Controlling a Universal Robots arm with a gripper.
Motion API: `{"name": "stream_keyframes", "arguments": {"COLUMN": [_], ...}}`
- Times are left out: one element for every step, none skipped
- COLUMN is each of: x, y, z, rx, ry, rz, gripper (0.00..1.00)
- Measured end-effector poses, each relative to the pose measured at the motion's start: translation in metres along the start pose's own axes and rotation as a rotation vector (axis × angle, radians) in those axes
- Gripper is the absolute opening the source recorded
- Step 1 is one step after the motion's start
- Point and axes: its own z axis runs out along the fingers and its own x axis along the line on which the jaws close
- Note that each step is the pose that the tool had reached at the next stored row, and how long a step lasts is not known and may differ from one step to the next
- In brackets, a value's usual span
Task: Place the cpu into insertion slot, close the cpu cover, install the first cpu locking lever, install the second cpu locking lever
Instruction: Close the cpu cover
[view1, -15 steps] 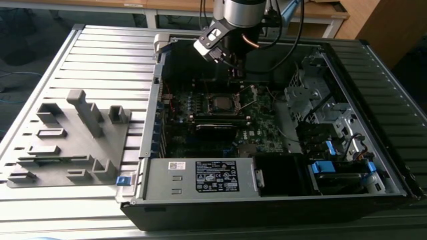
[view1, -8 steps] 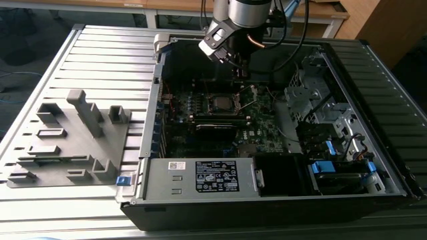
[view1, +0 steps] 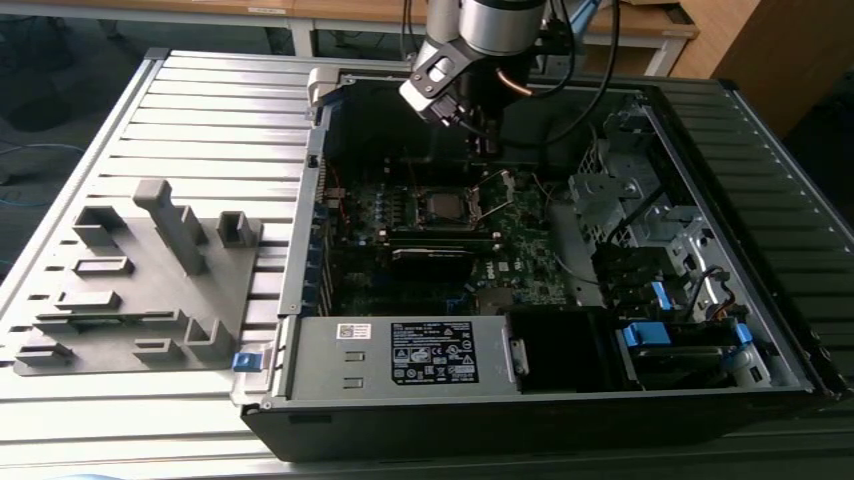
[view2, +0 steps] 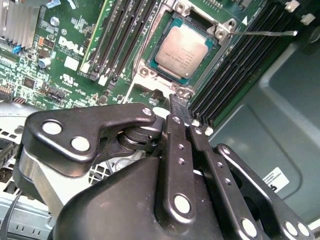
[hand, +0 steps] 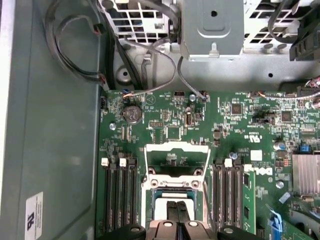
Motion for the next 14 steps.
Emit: {"name": "stream_keyframes", "arguments": {"x": [0.0001, 0.0002, 0.0003, 0.0004, 0.0006, 0.0006, 0.0007, 0.0008, 0.0008, 0.0009, 0.0009, 0.0010, 0.0010, 0.0011], "y": [0.0018, 0.0037, 0.0056, 0.0076, 0.0097, 0.0117, 0.0140, 0.0162, 0.0183, 0.0203, 0.0222, 0.0240, 0.0257, 0.0274], "z": [0.0001, 0.0002, 0.0003, 0.0004, 0.0005, 0.0006, 0.0008, 0.0008, 0.0009, 0.0010, 0.0012, 0.0012, 0.0013, 0.0014], "rx": [0.0000, 0.0000, 0.0000, 0.0000, 0.0000, 0.0000, 0.0000, 0.0000, 0.0000, 0.0000, 0.0000, 0.0000, 0.0000, 0.0000], "ry": [0.0000, -0.0001, 0.0000, 0.0000, 0.0000, 0.0001, 0.0002, 0.0000, 0.0001, 0.0000, 0.0001, 0.0000, 0.0001, 0.0000], "rz": [0.000, 0.000, 0.000, 0.000, 0.000, 0.000, 0.000, 0.000, 0.000, 0.000, 0.000, 0.000, 0.000, 0.000], "gripper": [0.11, 0.11, 0.11, 0.11, 0.11, 0.11, 0.11, 0.11, 0.11, 0.11, 0.11, 0.11, 0.11, 0.11]}}
